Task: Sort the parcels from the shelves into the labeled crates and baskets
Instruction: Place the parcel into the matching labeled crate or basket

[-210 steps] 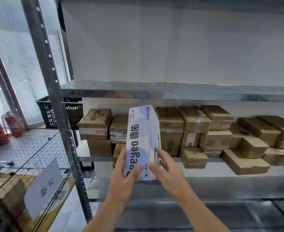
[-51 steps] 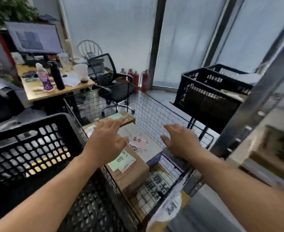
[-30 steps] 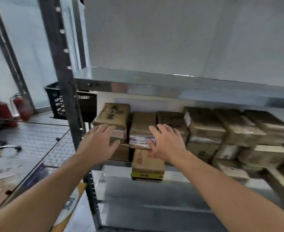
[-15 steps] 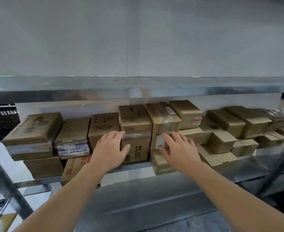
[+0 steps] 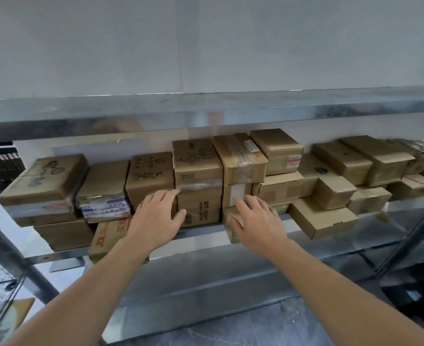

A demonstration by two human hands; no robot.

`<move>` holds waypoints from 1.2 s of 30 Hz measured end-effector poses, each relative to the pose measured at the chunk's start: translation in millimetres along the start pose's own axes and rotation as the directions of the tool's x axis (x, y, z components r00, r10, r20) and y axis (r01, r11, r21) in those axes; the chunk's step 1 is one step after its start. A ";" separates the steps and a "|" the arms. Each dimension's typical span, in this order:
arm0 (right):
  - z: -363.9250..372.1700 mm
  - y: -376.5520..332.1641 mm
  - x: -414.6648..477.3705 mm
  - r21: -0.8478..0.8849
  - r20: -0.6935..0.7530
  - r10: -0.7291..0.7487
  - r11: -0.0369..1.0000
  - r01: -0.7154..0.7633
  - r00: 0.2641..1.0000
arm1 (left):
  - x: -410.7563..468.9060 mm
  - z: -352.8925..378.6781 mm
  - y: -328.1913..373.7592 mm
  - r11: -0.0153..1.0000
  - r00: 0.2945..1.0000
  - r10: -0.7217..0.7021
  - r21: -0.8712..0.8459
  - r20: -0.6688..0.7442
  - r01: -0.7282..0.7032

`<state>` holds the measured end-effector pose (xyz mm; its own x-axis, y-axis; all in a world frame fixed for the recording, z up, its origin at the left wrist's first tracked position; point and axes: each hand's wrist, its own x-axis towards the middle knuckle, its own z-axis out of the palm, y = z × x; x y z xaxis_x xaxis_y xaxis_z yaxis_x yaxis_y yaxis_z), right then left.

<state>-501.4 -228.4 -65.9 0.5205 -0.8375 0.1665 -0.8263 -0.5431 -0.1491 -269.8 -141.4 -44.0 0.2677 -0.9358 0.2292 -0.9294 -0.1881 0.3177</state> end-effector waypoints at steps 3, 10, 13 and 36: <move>6.7 -15.7 9.5 0.040 -0.014 -0.032 0.999 0.032 0.999 | -5.3 -3.6 -21.4 0.999 0.999 -0.040 -0.008 -0.018 0.040; 14.1 -43.9 45.0 0.083 -0.113 -0.018 0.996 0.027 0.993 | 12.2 -20.9 -60.9 0.998 0.997 -0.055 -0.042 -0.055 0.052; 9.3 -42.5 61.8 0.061 -0.181 0.017 0.998 -0.005 0.983 | 29.3 -21.6 -62.7 0.998 0.999 -0.021 -0.061 -0.038 0.019; -22.1 115.2 119.6 0.031 -0.197 0.017 0.999 -0.011 0.980 | 129.3 33.1 79.0 0.985 0.985 0.170 -0.031 -0.030 -0.171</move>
<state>-539.1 -389.8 -41.6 0.4537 -0.8182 0.3531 -0.8250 -0.5354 -0.1808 -317.0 -287.1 -19.8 0.1134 -0.9448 0.3073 -0.9530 -0.0159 0.3026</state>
